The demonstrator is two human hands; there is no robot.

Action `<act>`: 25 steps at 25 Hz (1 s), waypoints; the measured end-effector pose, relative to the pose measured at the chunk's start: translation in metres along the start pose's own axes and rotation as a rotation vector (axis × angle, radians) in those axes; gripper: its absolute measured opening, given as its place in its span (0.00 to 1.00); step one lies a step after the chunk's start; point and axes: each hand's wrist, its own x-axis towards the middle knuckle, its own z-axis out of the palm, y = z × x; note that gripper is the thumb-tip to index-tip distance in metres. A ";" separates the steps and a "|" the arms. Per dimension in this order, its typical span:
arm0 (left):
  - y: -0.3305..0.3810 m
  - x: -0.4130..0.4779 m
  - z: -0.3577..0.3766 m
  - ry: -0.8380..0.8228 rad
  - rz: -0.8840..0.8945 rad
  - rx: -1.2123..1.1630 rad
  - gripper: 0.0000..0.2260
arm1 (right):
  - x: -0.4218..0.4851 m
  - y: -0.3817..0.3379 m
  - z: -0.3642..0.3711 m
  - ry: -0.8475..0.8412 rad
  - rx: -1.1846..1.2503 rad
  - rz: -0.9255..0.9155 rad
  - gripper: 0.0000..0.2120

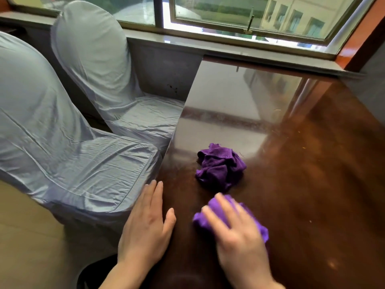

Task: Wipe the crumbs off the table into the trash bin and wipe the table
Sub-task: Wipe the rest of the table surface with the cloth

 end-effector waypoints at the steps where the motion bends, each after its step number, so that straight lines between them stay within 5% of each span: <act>1: 0.001 0.001 0.001 0.005 0.019 -0.010 0.30 | 0.000 -0.014 0.005 -0.004 0.037 -0.068 0.19; 7: -0.001 0.001 0.002 0.026 0.007 0.006 0.30 | 0.116 -0.064 0.033 -0.205 0.036 -0.033 0.21; 15: -0.001 0.001 0.004 0.013 -0.006 0.018 0.30 | 0.220 -0.041 0.051 -0.167 -0.082 0.271 0.16; 25: 0.000 0.003 -0.001 -0.029 0.063 0.042 0.27 | 0.075 -0.072 0.020 -0.255 -0.116 -0.011 0.21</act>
